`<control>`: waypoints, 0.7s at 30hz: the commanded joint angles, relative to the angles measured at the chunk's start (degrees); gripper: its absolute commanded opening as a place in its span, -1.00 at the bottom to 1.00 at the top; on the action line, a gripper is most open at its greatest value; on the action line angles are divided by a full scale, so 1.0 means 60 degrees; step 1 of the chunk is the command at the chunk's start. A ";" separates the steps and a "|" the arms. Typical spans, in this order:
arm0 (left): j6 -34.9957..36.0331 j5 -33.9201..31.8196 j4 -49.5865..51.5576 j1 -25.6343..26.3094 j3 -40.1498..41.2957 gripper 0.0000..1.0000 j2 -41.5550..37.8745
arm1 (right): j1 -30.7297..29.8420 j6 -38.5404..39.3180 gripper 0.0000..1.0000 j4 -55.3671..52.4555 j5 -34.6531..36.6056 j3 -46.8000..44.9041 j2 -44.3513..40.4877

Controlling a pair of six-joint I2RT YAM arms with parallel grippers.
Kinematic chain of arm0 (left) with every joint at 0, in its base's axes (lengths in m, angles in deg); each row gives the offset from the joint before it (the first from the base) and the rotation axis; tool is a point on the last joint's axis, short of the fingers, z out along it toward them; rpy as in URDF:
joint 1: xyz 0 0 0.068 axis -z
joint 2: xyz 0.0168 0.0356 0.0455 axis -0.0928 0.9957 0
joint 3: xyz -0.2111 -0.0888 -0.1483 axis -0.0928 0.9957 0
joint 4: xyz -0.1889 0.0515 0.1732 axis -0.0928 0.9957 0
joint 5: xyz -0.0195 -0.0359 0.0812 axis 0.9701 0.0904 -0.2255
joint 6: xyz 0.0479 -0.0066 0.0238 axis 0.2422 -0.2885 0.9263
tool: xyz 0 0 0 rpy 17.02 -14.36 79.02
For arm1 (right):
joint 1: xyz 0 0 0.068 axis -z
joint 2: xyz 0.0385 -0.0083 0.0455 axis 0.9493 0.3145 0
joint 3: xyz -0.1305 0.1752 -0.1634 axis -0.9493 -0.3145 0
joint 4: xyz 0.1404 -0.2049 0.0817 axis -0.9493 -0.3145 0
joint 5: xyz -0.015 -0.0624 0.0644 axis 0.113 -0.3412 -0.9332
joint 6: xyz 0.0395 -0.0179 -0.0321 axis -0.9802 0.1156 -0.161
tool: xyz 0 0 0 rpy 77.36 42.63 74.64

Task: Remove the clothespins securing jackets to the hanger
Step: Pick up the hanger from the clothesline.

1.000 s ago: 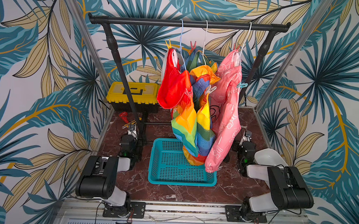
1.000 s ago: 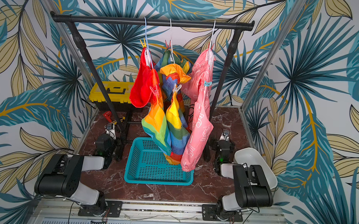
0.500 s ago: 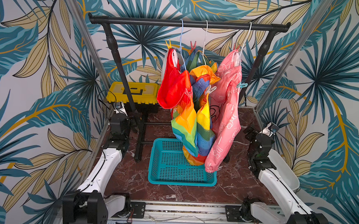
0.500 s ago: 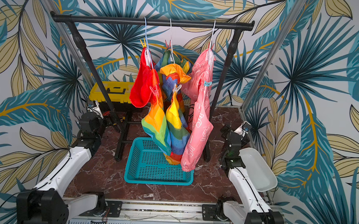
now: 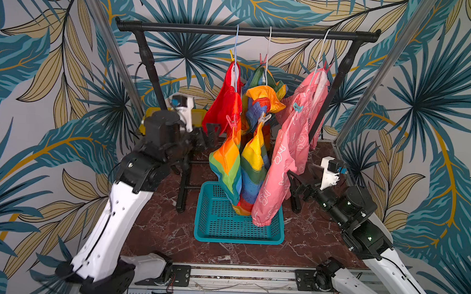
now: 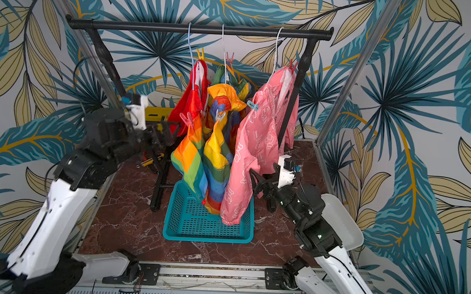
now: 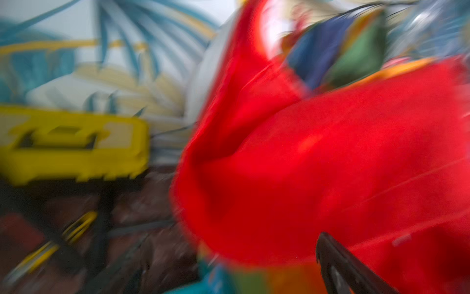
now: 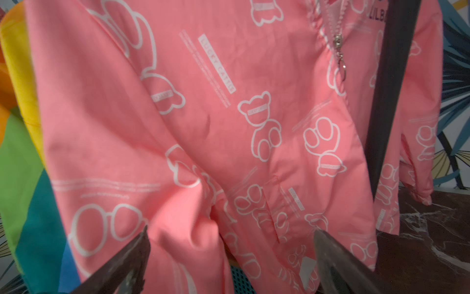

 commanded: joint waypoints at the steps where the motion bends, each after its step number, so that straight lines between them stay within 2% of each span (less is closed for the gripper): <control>1: -0.0301 0.0225 -0.0362 -0.2697 0.2098 0.99 -0.1283 | -0.0037 -0.0152 0.99 0.0234 0.1101 -0.0479 -0.0070; 3: -0.0751 0.1216 -0.0702 -0.4397 0.3178 0.99 -0.2018 | -0.0032 -0.0201 0.99 0.0428 0.1276 -0.0674 -0.0124; 4: -0.0809 0.1606 -0.0702 -0.4860 0.3468 0.99 -0.2226 | -0.0035 -0.0231 0.99 0.0481 0.1329 -0.0745 -0.0141; 7: -0.0689 0.1738 -0.0894 -0.4865 0.3954 0.99 -0.2488 | -0.0042 -0.0196 0.99 0.0395 0.1540 -0.0795 -0.0186; 10: -0.0829 0.1950 -0.0969 -0.4866 0.3802 0.99 -0.2359 | -0.0039 -0.0187 0.99 0.0366 0.1679 -0.0779 -0.0174; 12: -0.0835 0.2713 -0.1066 -0.4846 0.3535 0.99 -0.2200 | -0.0045 -0.0244 0.99 0.0274 0.1575 -0.0716 -0.0178; 14: -0.0724 0.3221 -0.1057 -0.4545 0.3261 0.99 -0.2099 | -0.0038 -0.0272 0.99 0.0206 0.1505 -0.0692 -0.0226; 16: -0.0300 0.3255 -0.1058 -0.3799 0.2976 0.99 -0.2059 | -0.0032 -0.0304 0.99 0.0083 0.1562 -0.0648 -0.0315; 21: 0.0483 0.2766 -0.0478 -0.1244 0.1376 0.99 -0.1491 | -0.0045 -0.0342 0.99 -0.0636 0.1725 -0.0181 -0.0487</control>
